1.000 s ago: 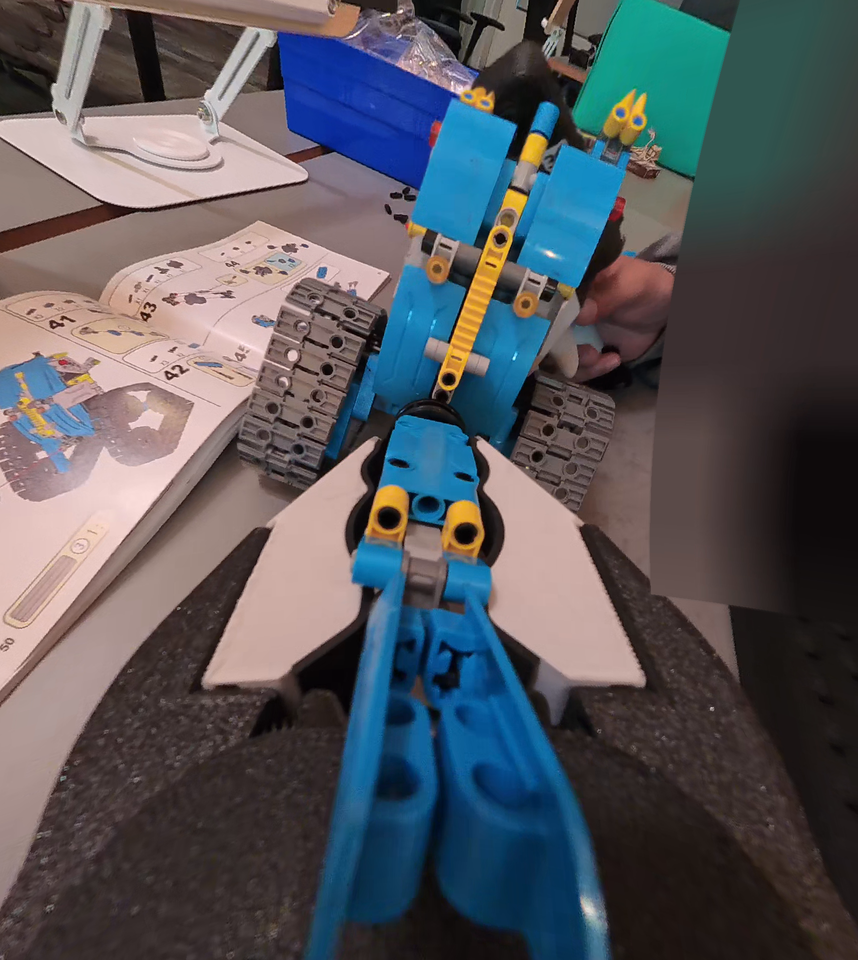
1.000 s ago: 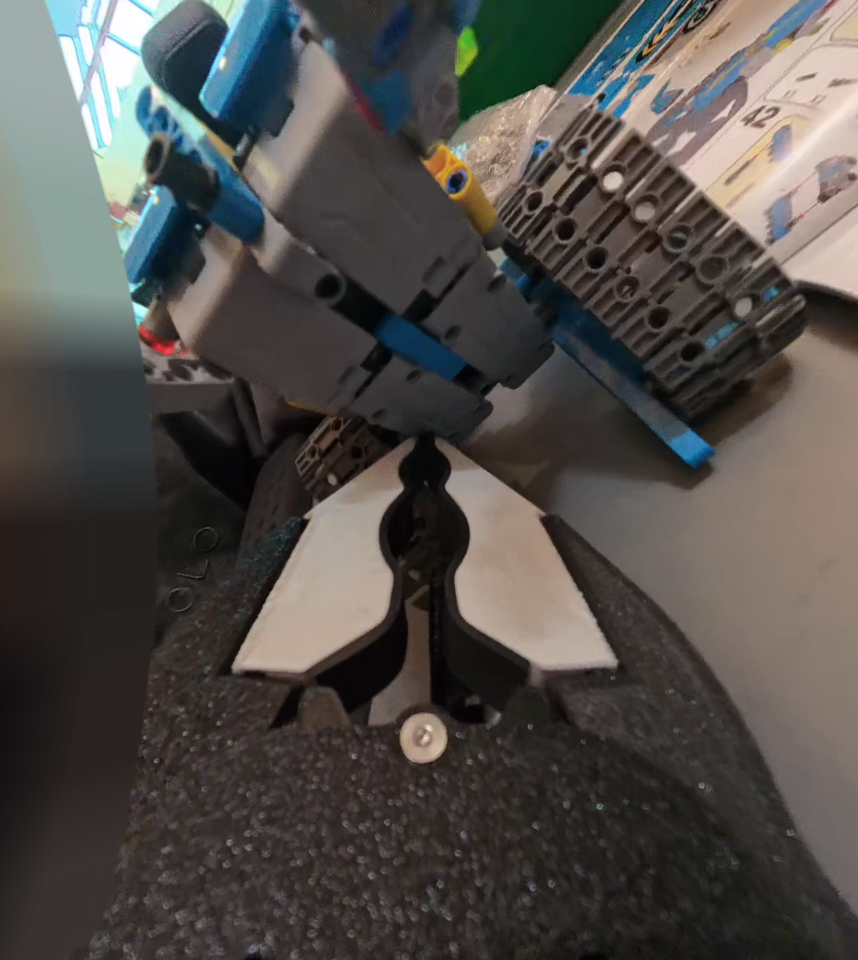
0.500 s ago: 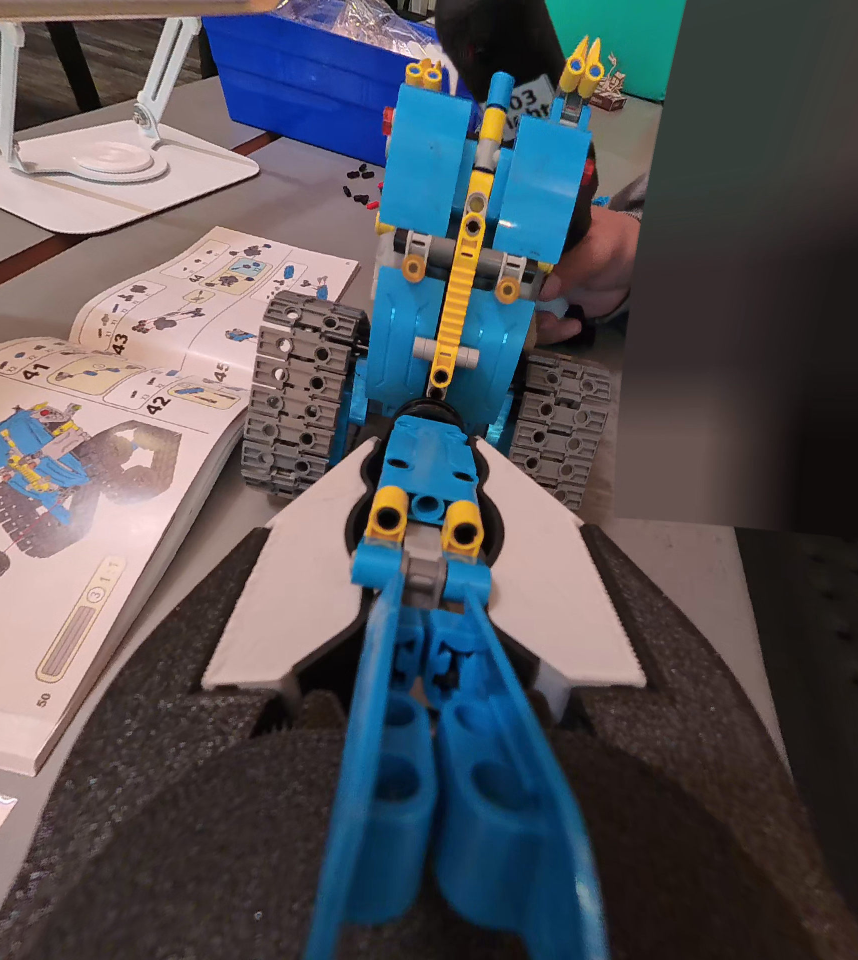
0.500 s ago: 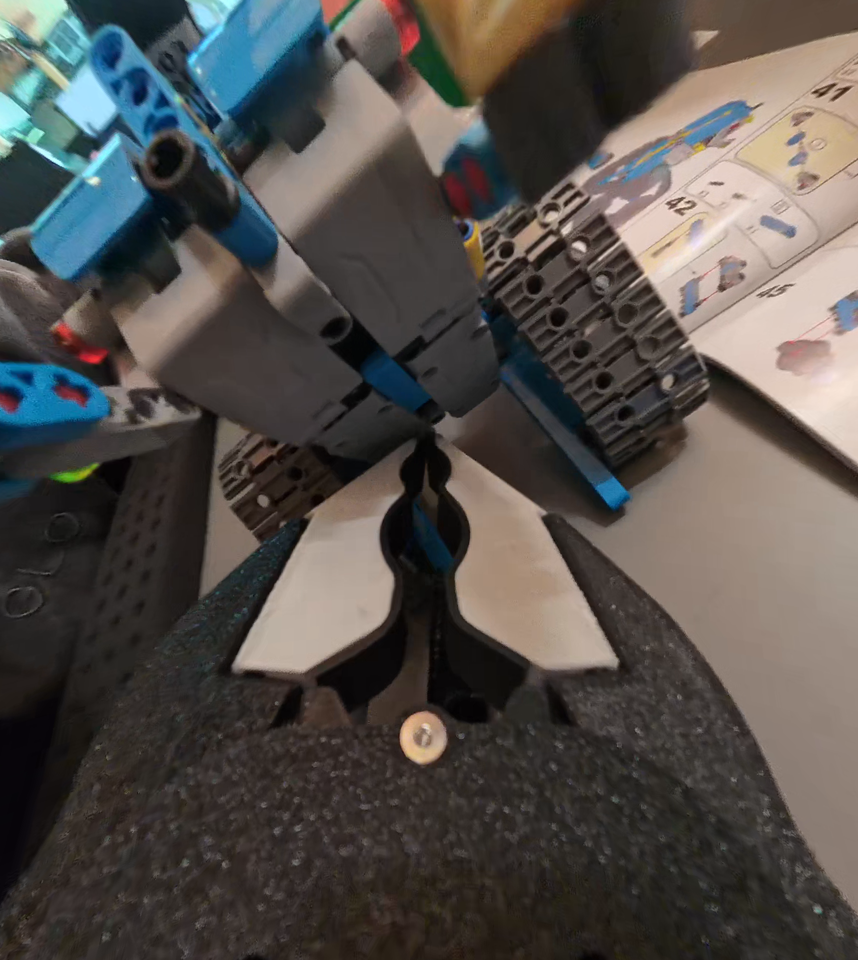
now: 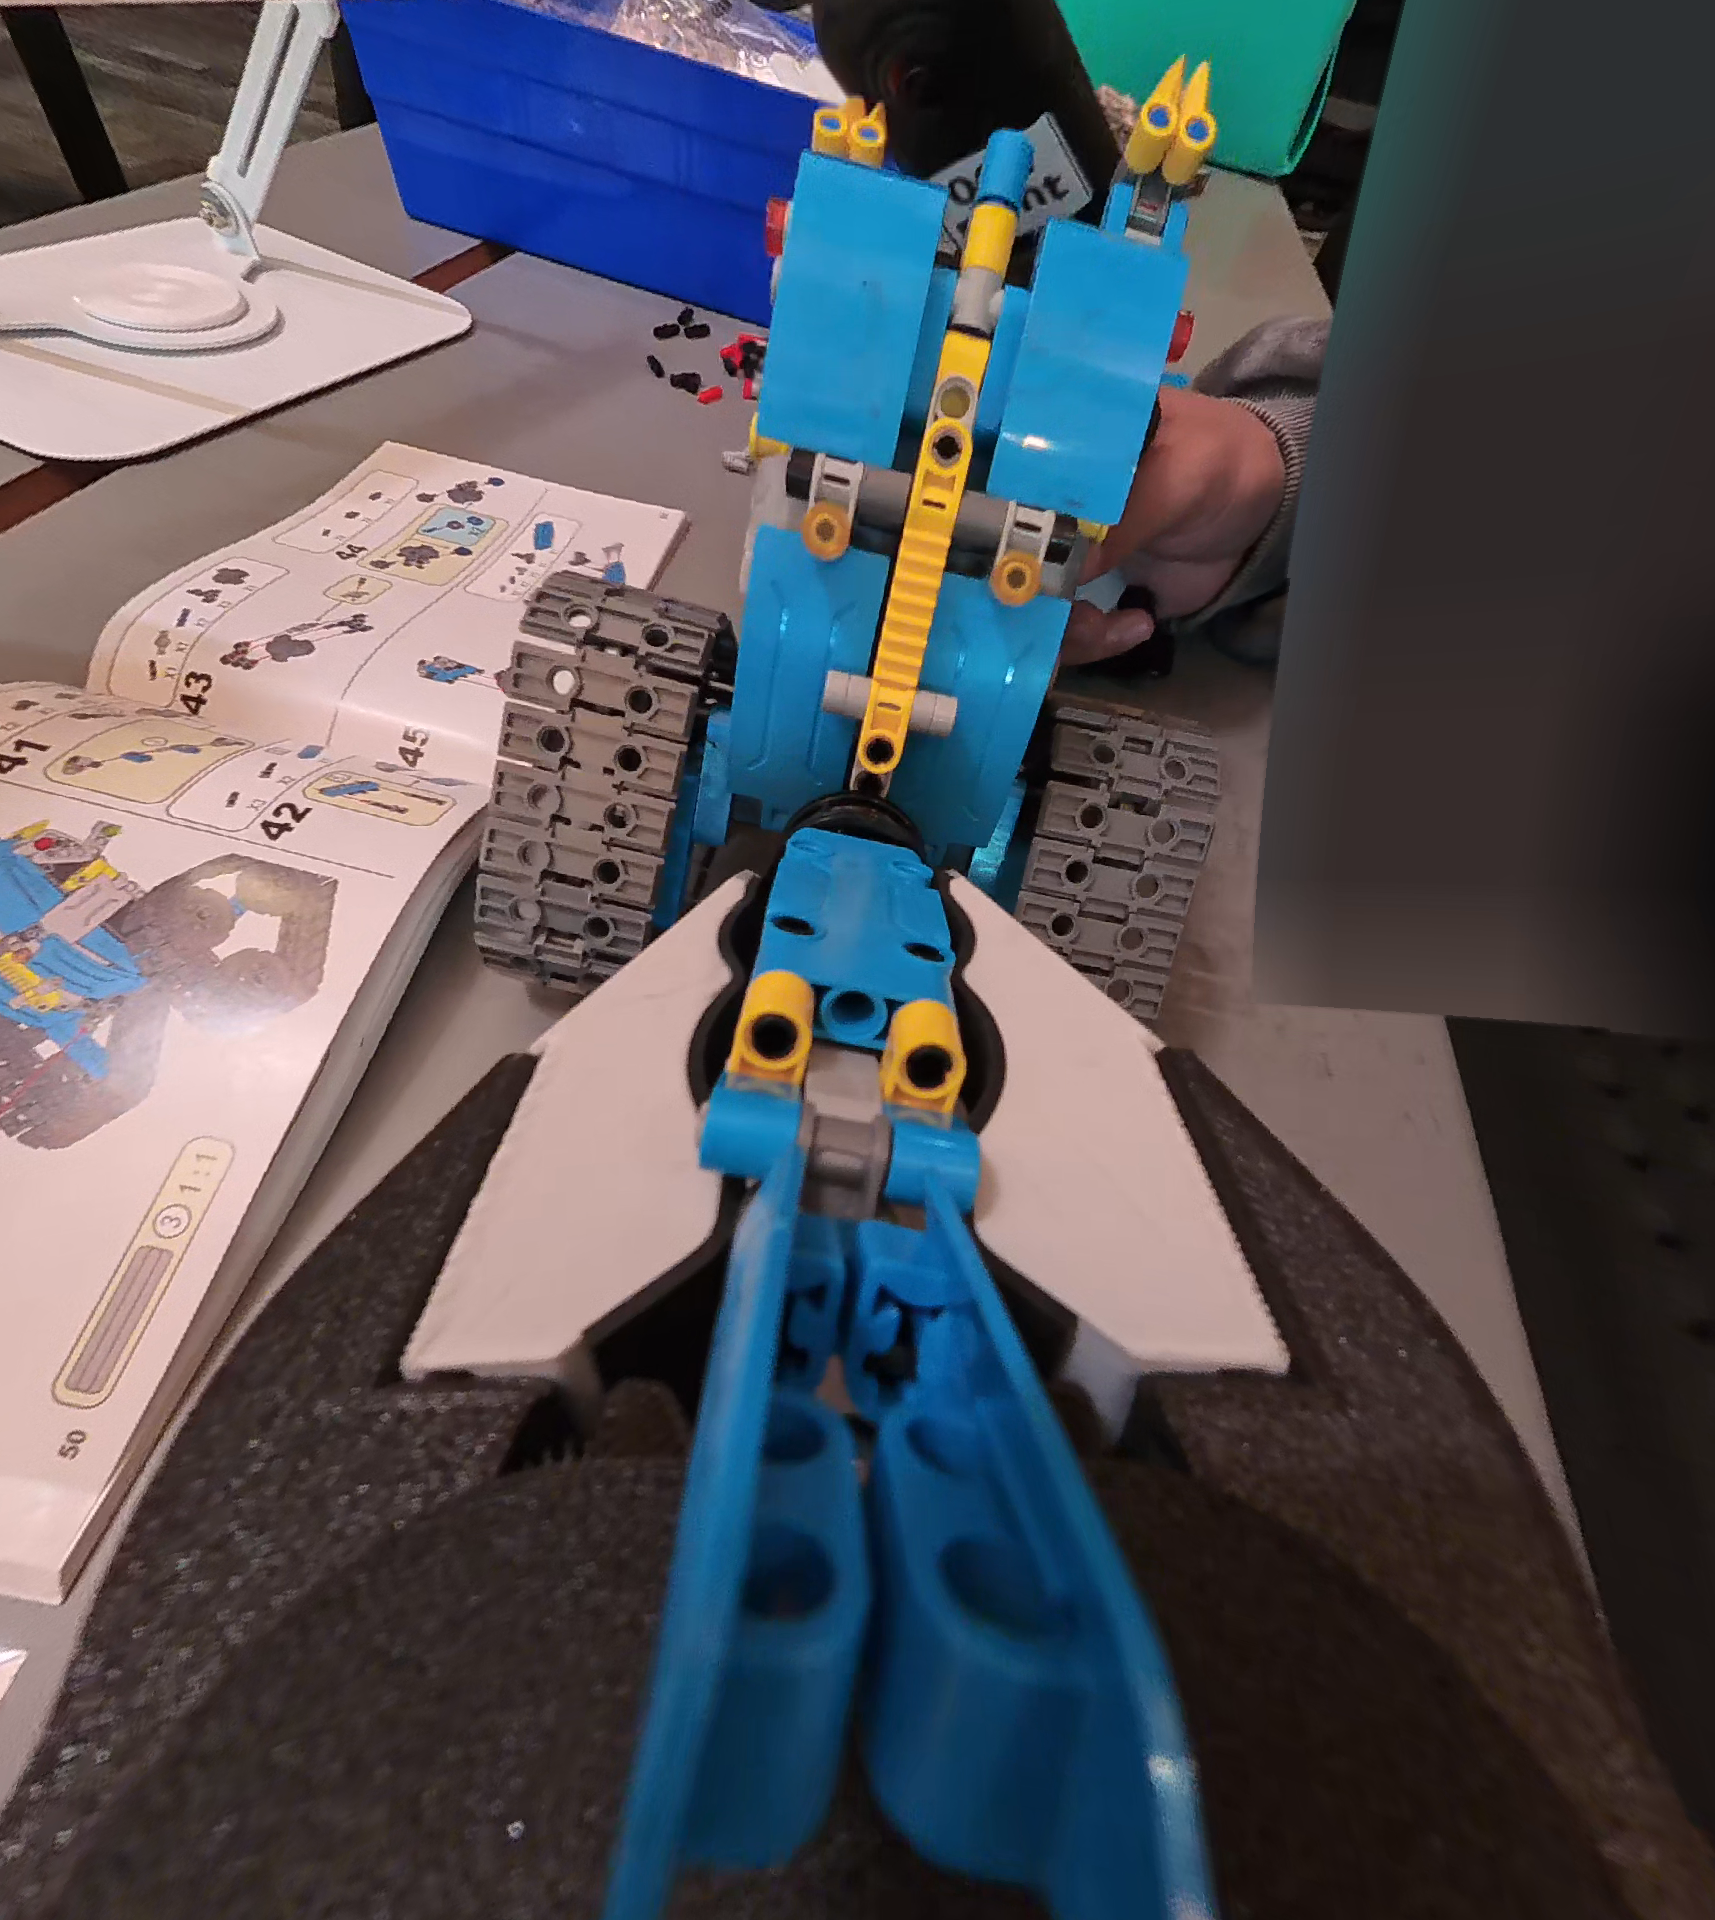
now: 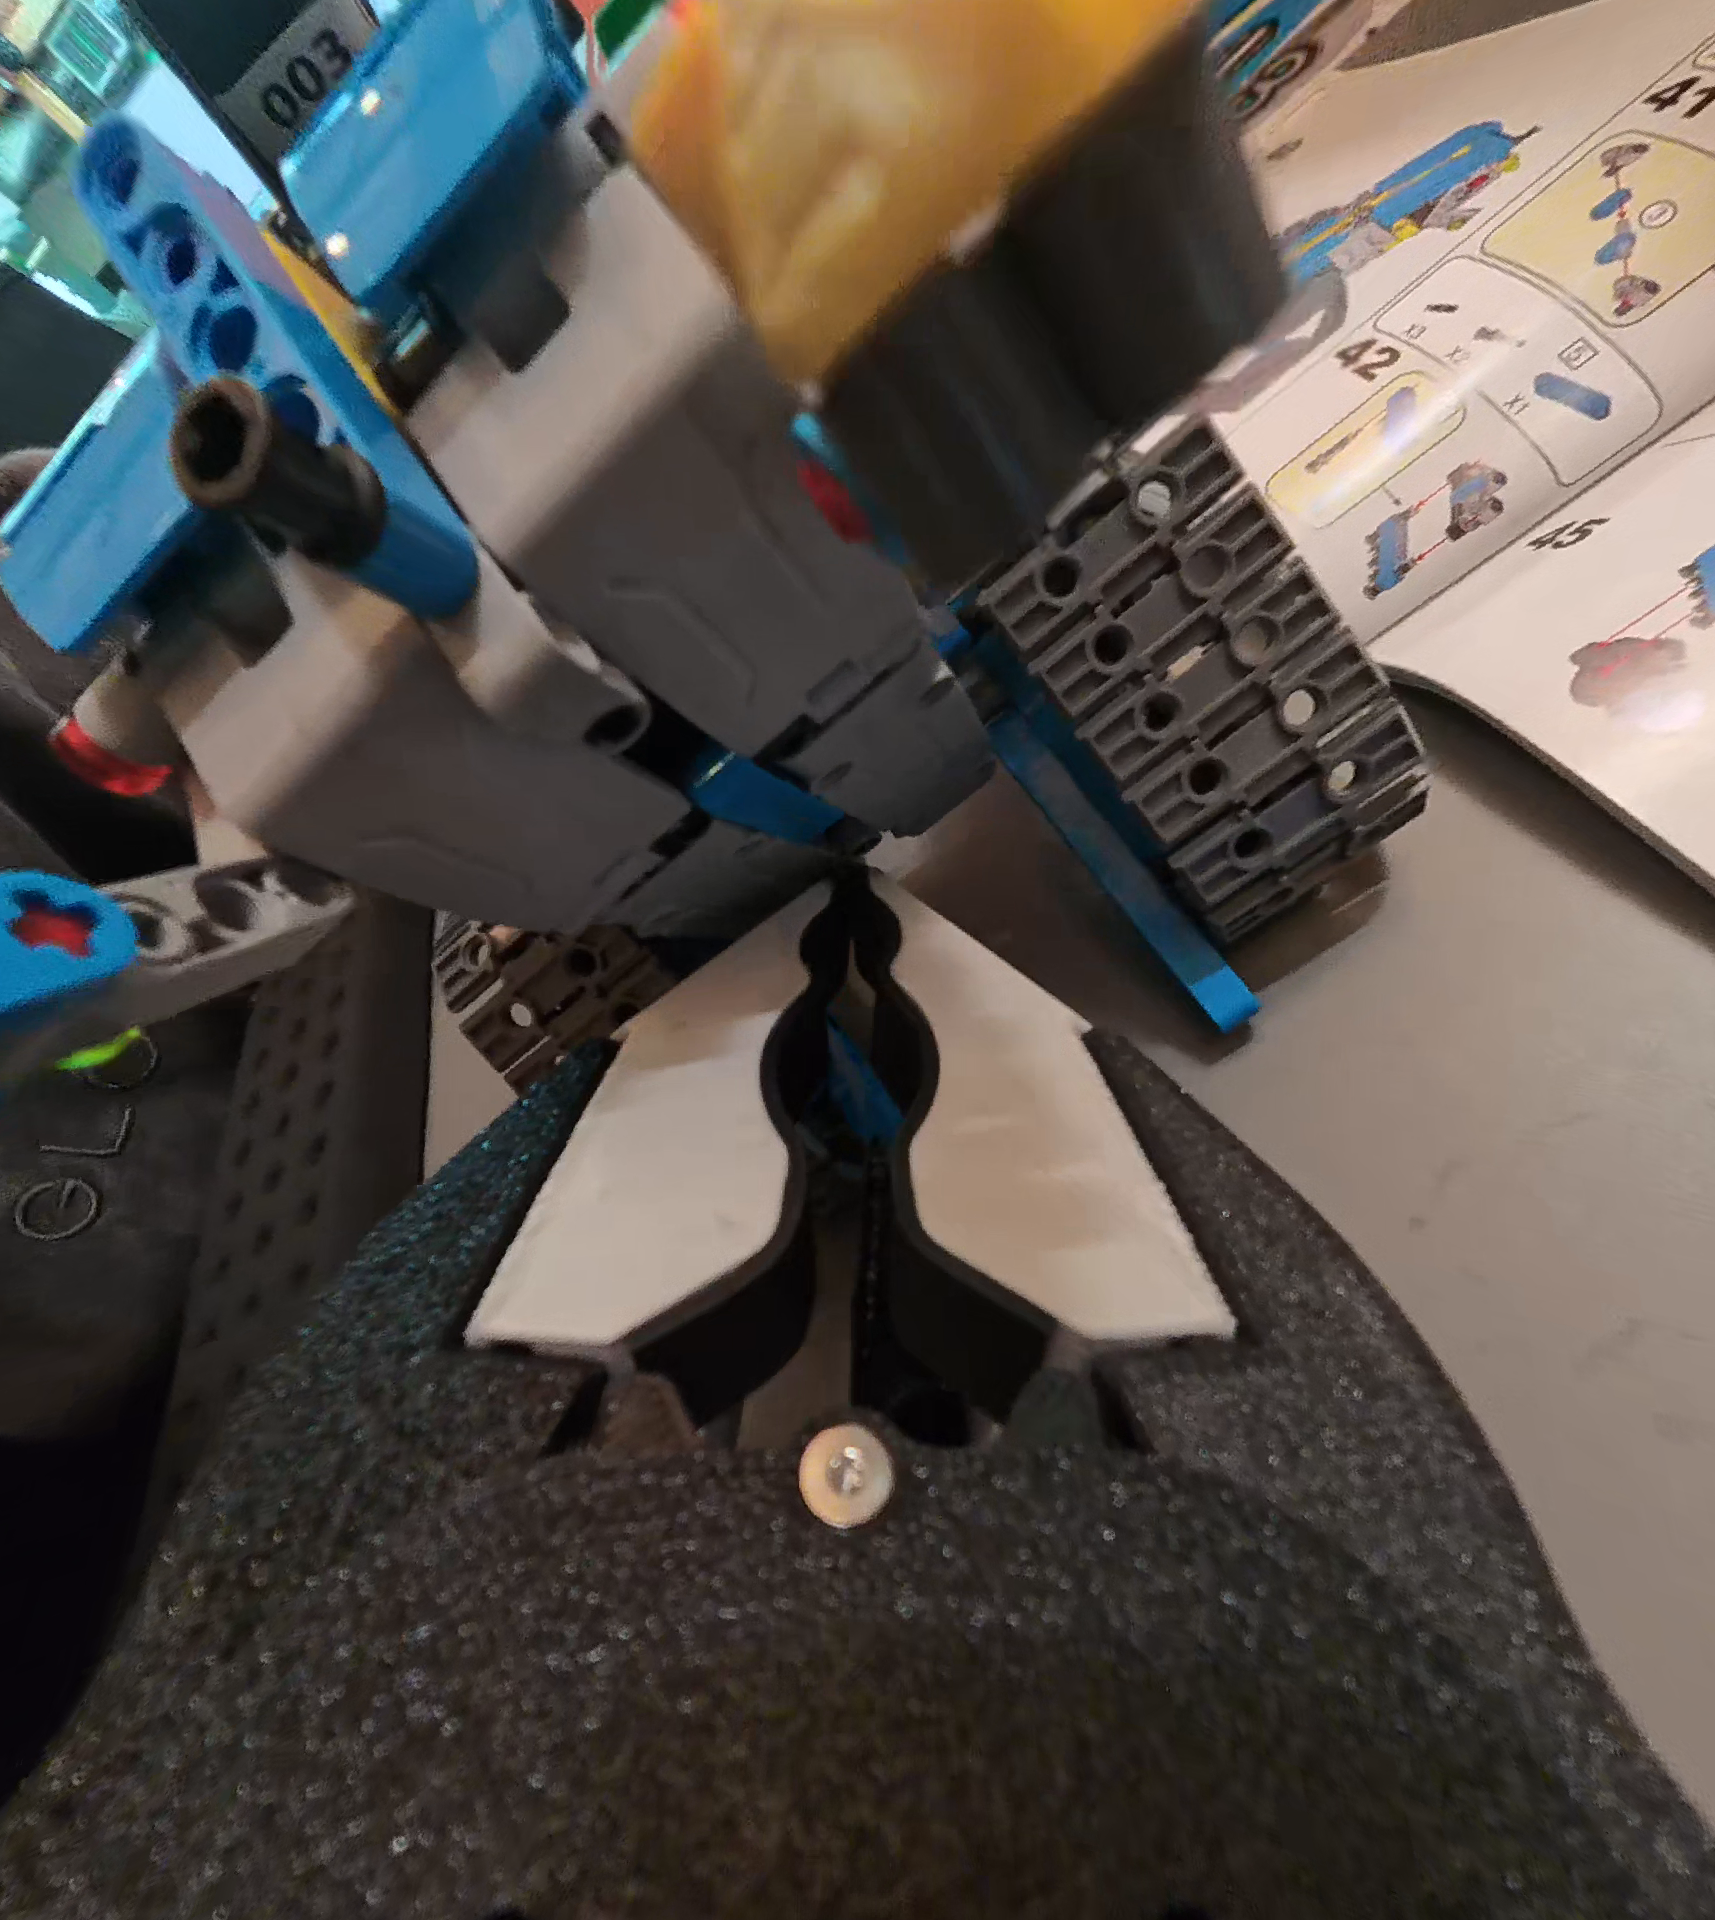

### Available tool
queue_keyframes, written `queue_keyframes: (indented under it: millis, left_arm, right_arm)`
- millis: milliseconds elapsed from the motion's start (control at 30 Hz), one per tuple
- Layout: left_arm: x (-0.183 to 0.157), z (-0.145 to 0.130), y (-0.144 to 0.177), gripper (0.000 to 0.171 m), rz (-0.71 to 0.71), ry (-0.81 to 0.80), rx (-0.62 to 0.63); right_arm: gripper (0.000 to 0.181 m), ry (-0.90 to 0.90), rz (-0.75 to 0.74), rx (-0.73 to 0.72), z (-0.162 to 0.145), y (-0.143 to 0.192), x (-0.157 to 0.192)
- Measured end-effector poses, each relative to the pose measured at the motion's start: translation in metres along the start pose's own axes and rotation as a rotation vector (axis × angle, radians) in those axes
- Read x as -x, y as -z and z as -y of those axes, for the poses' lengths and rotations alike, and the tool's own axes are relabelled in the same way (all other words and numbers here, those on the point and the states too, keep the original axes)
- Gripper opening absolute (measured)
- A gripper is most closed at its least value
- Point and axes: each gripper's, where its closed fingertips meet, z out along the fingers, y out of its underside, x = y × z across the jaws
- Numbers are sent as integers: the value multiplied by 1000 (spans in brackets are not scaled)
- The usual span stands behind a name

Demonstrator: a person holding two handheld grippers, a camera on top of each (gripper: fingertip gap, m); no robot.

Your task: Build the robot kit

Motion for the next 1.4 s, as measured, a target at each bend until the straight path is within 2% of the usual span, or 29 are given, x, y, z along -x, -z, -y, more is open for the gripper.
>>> queue_keyframes:
  millis: [133,167,200,233,400,533,633,733,767,800,900,1000,1067,1200,1400]
  left_arm:
    - [-1,-3,3,33,70,-6,48]
    - [-1,-5,5,36,95,8,58]
    - [-1,-8,8,49,123,16,71]
    - [-1,-13,15,59,158,11,94]
    - [-20,-30,71,64,345,42,121]
    - [-72,-30,119,63,442,73,95]
    - [-120,-25,142,62,521,57,55]
    - [-163,-21,148,54,590,103,-104]
    - [-172,-23,147,50,626,128,-164]
    - [-176,-30,147,50,680,121,-171]
    - [-175,-52,143,50,832,119,-100]
    - [-175,-49,131,48,824,147,-178]
    - [-165,-51,132,47,864,117,-202]
    - [-150,-73,132,45,871,180,-172]
    - [-153,-73,147,45,894,177,-176]
  right_arm:
    - [0,-57,12,-12,1,0,0]
    - [0,-52,2,-13,2,1,0]
    - [1,-35,-14,-22,3,3,0]
    - [6,-9,-50,-31,4,6,-2]
    - [19,82,-179,-78,5,32,-10]
    - [22,121,-278,-134,10,62,-15]
    - [23,176,-394,-196,19,88,-22]
    - [28,113,-456,-226,16,108,-16]
    - [29,98,-450,-241,14,110,-6]
    - [32,109,-434,-260,12,110,7]
    - [35,181,-435,-280,-5,98,33]
    - [33,272,-499,-205,-25,86,31]
    - [32,311,-529,-177,-25,86,25]
    - [32,256,-457,-173,-28,81,23]
    - [31,213,-441,-147,-35,76,17]
